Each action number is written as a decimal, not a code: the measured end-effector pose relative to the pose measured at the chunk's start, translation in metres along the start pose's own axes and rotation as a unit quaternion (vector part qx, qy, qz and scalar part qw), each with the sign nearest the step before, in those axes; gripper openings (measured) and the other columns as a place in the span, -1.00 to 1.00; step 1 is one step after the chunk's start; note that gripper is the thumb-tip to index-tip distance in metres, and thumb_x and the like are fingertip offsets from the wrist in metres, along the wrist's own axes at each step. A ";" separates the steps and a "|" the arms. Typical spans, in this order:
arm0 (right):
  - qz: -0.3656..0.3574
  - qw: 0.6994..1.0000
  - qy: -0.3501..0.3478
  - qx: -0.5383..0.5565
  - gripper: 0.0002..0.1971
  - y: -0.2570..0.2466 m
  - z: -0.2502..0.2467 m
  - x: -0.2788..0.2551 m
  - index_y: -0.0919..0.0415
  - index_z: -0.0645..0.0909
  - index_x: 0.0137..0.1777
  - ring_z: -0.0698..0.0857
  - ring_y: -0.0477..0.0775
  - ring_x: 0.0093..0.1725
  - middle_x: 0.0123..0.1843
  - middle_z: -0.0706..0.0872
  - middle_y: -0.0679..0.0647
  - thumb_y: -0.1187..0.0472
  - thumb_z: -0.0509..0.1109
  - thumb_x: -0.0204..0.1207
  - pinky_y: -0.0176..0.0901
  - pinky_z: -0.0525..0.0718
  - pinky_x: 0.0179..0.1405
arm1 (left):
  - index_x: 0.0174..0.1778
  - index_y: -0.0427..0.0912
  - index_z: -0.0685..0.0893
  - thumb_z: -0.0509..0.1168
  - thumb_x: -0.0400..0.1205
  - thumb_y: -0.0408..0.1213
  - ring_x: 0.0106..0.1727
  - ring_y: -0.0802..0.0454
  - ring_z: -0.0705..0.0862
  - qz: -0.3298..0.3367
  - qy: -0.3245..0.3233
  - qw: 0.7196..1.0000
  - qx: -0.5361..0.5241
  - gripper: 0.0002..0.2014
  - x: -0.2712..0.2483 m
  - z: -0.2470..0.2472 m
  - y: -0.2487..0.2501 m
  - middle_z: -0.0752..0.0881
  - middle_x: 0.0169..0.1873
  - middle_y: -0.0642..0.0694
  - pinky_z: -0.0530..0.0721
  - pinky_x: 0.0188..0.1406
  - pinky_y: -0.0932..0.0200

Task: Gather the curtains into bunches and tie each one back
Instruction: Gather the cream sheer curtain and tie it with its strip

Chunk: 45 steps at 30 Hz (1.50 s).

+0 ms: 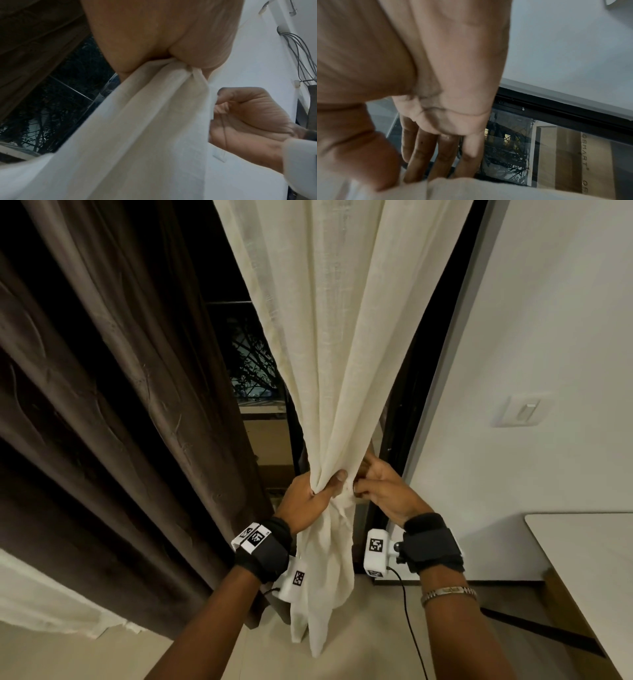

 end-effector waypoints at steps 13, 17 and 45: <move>-0.006 0.982 0.176 -0.064 -0.47 -0.010 0.012 0.005 -0.02 0.72 0.41 0.88 -0.01 0.25 0.25 0.91 -0.02 -0.03 0.75 0.46 0.01 0.85 0.34 | 0.41 -0.04 0.68 0.18 0.68 0.27 0.17 -0.09 0.51 0.155 0.040 0.938 0.307 -0.44 -0.002 0.008 0.028 0.57 0.14 -0.09 0.66 0.22 -0.08; -0.010 0.968 0.239 -0.079 -0.53 -0.006 -0.005 0.012 0.07 0.77 0.36 0.91 0.02 0.14 0.15 0.92 -0.02 -0.13 0.69 0.53 0.11 0.88 0.29 | 0.34 0.13 0.69 0.27 0.75 0.24 0.19 0.13 0.59 0.146 0.074 0.967 0.193 -0.63 -0.022 -0.015 0.018 0.57 0.17 0.10 0.66 0.15 0.22; -0.010 0.953 0.248 -0.173 -0.58 -0.032 -0.039 0.054 0.05 0.62 0.36 0.74 -0.04 0.07 0.21 0.76 -0.02 -0.16 0.54 0.66 -0.09 0.67 0.17 | 0.66 0.14 0.57 0.28 0.70 -0.69 0.57 0.09 0.68 0.098 -0.344 0.933 0.042 -0.28 -0.070 0.003 0.062 0.71 0.53 0.12 0.68 0.57 0.08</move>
Point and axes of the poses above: each hand's wrist, its own x-axis towards the middle knuckle, its own z-axis out of the palm, y = z × x, the point moved 7 cm from there along x, towards the middle knuckle
